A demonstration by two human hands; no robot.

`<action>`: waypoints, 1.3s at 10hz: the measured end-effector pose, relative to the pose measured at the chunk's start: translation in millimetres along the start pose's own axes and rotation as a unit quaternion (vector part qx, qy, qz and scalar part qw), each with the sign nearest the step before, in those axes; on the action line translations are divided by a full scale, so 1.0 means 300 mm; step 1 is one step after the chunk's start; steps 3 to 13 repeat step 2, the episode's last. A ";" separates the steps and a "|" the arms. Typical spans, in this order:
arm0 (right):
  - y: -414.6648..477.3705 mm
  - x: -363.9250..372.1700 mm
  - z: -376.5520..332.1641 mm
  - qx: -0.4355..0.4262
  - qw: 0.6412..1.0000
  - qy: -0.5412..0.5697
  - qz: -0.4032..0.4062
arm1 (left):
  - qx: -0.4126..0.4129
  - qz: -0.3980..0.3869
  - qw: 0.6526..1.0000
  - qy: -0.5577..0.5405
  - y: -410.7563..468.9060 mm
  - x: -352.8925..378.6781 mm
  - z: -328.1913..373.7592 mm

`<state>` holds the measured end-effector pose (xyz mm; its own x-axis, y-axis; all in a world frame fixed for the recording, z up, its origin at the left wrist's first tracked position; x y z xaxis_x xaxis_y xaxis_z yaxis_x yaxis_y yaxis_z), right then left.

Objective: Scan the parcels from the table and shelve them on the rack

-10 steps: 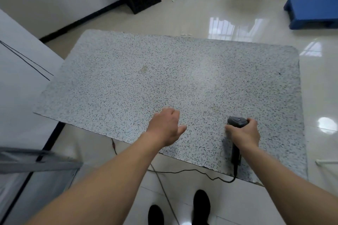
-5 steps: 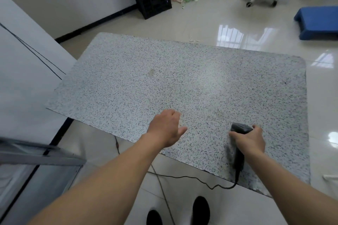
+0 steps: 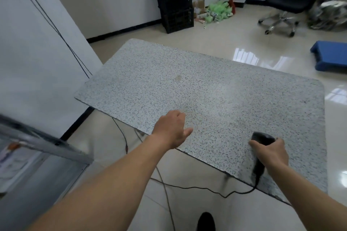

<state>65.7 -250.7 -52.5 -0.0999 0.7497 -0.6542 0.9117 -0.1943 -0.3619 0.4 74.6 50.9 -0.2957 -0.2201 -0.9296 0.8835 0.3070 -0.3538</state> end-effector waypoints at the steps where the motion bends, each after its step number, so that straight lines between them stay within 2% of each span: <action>1: -0.090 -0.002 -0.083 -0.039 0.999 -0.027 0.010 | -0.021 0.015 1.000 -0.016 -0.093 -0.029 -0.118; 2: -0.203 0.003 -0.225 -0.109 0.991 -0.070 0.026 | -0.051 0.034 0.998 -0.033 -0.181 -0.064 -0.250; 13: -0.203 0.003 -0.225 -0.109 0.991 -0.070 0.026 | -0.051 0.034 0.998 -0.033 -0.181 -0.064 -0.250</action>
Point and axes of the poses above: each hand's wrist, its own y-axis towards the middle knuckle, its own x-axis out of the palm, z = x × y, the point moved 8 cm from there along y, towards the middle knuckle, and after that the axes turned 11 degrees about -x, right-handed, at the moved point
